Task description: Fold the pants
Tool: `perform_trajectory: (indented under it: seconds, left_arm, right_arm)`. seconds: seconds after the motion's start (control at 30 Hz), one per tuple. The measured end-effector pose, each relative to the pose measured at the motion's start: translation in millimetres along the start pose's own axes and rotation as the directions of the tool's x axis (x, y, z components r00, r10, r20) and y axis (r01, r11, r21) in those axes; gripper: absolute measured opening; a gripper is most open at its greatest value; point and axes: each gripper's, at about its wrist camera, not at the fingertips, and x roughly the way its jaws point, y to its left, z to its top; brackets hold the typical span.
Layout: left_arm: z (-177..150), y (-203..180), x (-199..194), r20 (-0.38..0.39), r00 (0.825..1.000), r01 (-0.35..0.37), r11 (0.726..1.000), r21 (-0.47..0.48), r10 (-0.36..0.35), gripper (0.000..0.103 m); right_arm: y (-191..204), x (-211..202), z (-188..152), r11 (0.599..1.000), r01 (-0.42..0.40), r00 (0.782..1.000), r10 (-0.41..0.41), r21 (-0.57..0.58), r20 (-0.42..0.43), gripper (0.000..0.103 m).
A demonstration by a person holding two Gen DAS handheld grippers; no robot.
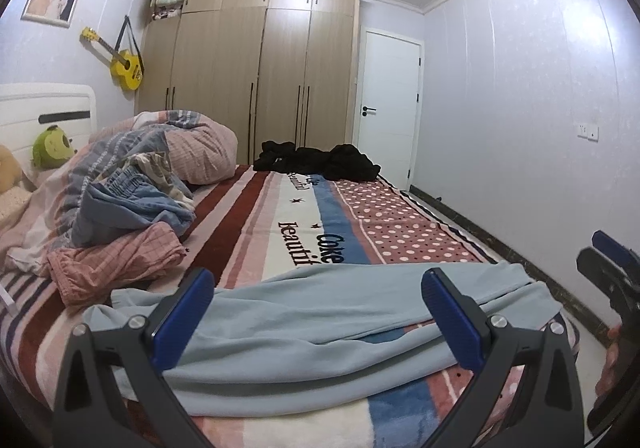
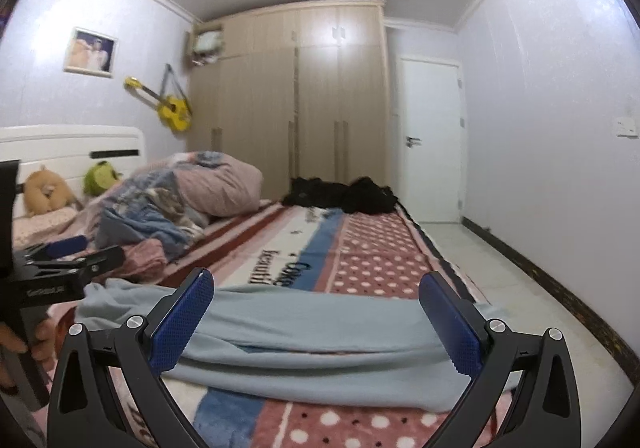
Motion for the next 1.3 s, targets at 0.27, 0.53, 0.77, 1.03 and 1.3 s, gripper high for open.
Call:
perform_trajectory:
  seconds: [0.27, 0.53, 0.77, 1.03, 1.3]
  left_arm:
    - [-3.0, 6.2, 1.3, -0.006, 1.000, -0.001, 0.999, -0.033, 0.000, 0.102]
    - [-6.2, 2.4, 2.9, -0.003, 0.999, -0.045, 0.999, 0.030, 0.045, 0.102]
    - [-7.2, 1.7, 5.2, -0.007, 1.000, -0.025, 0.999, 0.038, 0.025, 0.102]
    - [-9.1, 2.3, 8.5, -0.016, 1.000, -0.026, 0.999, 0.034, 0.027, 0.102]
    - [-11.1, 2.5, 10.5, -0.025, 0.999, -0.026, 0.999, 0.025, 0.026, 0.102]
  right_arm:
    - [1.7, -2.1, 2.0, 1.000, -0.008, 1.000, 0.008, 0.000, -0.013, 0.102]
    - [2.4, -0.4, -0.4, 1.000, -0.008, 1.000, 0.008, 0.004, -0.029, 0.102]
    - [2.6, 1.1, -0.3, 1.000, -0.006, 1.000, 0.006, 0.002, -0.031, 0.103]
    - [-1.1, 5.4, -5.5, 1.000, -0.023, 0.999, 0.024, 0.021, -0.043, 0.103]
    - [-4.3, 8.7, -10.2, 0.998, -0.041, 0.997, 0.044, 0.044, -0.064, 0.103]
